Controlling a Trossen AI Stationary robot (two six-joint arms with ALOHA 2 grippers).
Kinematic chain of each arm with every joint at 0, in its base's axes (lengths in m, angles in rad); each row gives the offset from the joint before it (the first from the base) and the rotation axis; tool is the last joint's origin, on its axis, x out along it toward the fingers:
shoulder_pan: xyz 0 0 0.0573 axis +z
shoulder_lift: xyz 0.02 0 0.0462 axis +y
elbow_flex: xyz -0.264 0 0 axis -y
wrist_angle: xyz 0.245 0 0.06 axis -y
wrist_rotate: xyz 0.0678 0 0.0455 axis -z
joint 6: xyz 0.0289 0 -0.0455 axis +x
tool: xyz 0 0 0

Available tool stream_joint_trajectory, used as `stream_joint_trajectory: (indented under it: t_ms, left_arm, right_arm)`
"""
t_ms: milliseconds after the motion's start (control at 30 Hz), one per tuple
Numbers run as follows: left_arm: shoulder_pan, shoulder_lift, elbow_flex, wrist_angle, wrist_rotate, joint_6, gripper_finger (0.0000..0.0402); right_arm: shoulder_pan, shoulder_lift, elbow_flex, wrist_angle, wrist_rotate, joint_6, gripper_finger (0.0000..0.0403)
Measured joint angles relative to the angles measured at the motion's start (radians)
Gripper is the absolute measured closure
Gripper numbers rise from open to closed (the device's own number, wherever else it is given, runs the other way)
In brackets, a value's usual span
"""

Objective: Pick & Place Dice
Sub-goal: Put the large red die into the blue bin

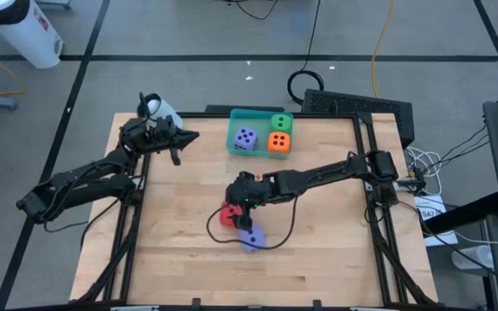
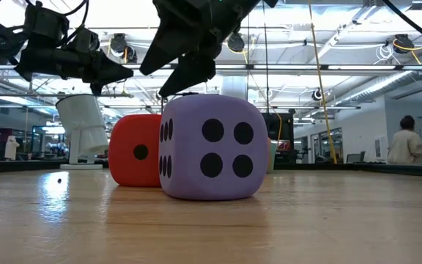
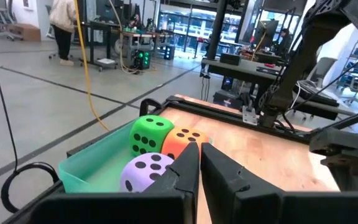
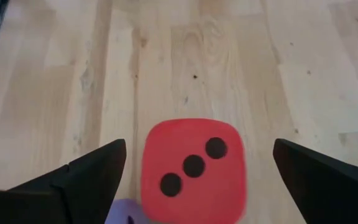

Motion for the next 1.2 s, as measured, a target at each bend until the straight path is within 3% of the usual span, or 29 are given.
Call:
stream_joint_trajectory:
  t_ms: [400, 700, 1000, 1200]
  left_arm:
    - [-0.004, 0.000, 0.000, -0.067, 0.001, 0.001, 0.0378]
    - [-0.044, 0.000, 0.000, -0.073, 0.000, 0.020, 0.0378]
    - [-0.072, -0.001, 0.000, -0.072, 0.000, 0.027, 0.0378]
    - [-0.091, -0.001, 0.000, -0.077, 0.000, 0.023, 0.0378]
  right_arm:
    - [0.032, 0.084, -0.004, 0.007, 0.060, 0.000, 0.0003]
    - [0.015, 0.150, 0.004, 0.038, 0.030, 0.039, 0.0003]
    - [0.009, 0.147, -0.009, 0.029, 0.015, -0.022, 0.0004]
    - [-0.016, 0.149, -0.011, 0.055, -0.033, -0.023, 0.0039]
